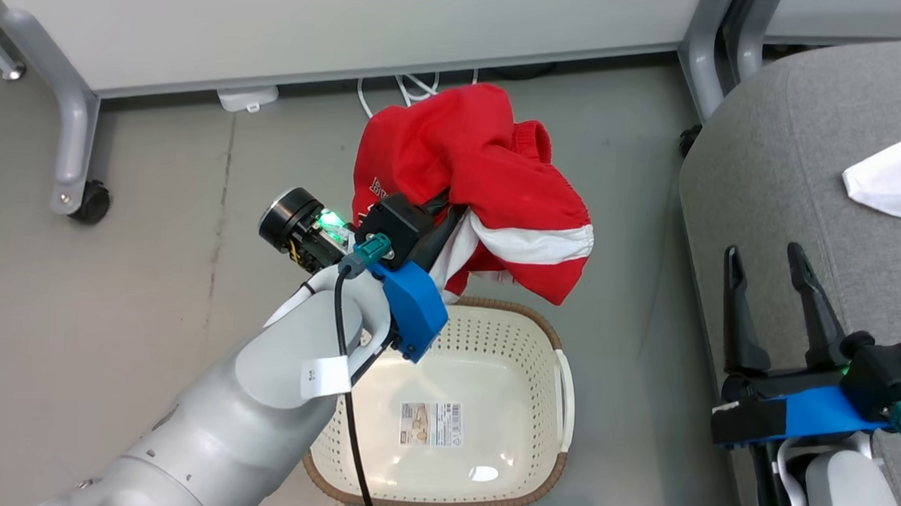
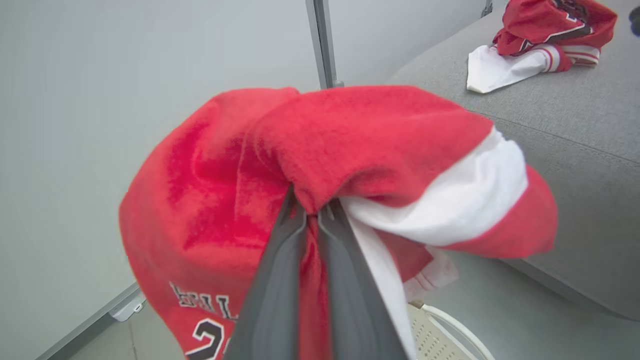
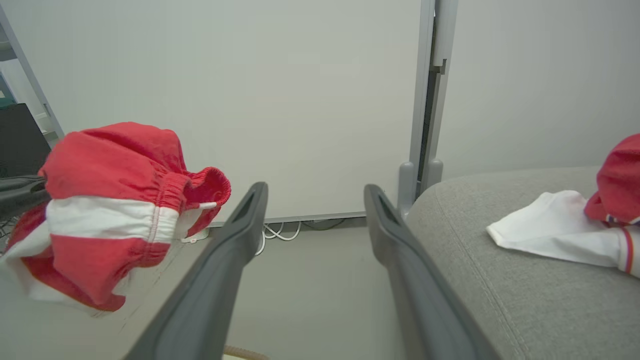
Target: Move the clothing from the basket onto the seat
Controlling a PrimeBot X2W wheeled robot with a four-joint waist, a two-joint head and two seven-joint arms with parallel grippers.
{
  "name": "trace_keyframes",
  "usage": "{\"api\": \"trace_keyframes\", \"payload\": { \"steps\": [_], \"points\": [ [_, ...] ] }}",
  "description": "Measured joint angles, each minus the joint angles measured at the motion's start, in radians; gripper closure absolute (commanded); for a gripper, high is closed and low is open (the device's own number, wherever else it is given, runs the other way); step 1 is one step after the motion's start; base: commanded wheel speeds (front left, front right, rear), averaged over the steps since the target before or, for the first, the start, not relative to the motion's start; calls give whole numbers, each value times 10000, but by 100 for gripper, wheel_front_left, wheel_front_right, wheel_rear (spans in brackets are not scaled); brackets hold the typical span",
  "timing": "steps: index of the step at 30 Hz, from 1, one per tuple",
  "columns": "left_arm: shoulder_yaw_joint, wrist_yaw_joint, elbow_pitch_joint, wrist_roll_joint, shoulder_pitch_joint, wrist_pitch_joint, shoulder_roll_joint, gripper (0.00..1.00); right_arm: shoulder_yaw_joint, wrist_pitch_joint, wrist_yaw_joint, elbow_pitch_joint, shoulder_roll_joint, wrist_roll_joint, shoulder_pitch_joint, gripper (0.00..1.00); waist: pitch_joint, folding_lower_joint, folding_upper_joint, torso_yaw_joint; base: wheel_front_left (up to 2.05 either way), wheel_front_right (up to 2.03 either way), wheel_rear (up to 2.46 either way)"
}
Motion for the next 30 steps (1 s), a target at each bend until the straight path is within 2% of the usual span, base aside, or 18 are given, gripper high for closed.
{"api": "trace_keyframes", "payload": {
  "steps": [11, 20, 30],
  "points": [
    [968, 46, -1066, 430, 462, -2, -67, 100, 184, 0, 0, 301, 0, 232, 548, 0, -967, 0, 0, 99, 0, 0, 0],
    [1166, 27, -1383, 669, 960, -2, -113, 100, 232, 2, 0, 420, 0, 412, 1089, 0, -1603, 0, 0, 154, 0, 0, 0],
    [1260, -25, -1448, 767, 1138, -2, -109, 100, 336, 0, 0, 439, 0, 504, 1236, 0, -1772, 1, 0, 185, 0, 0, 0]
  ]
}}
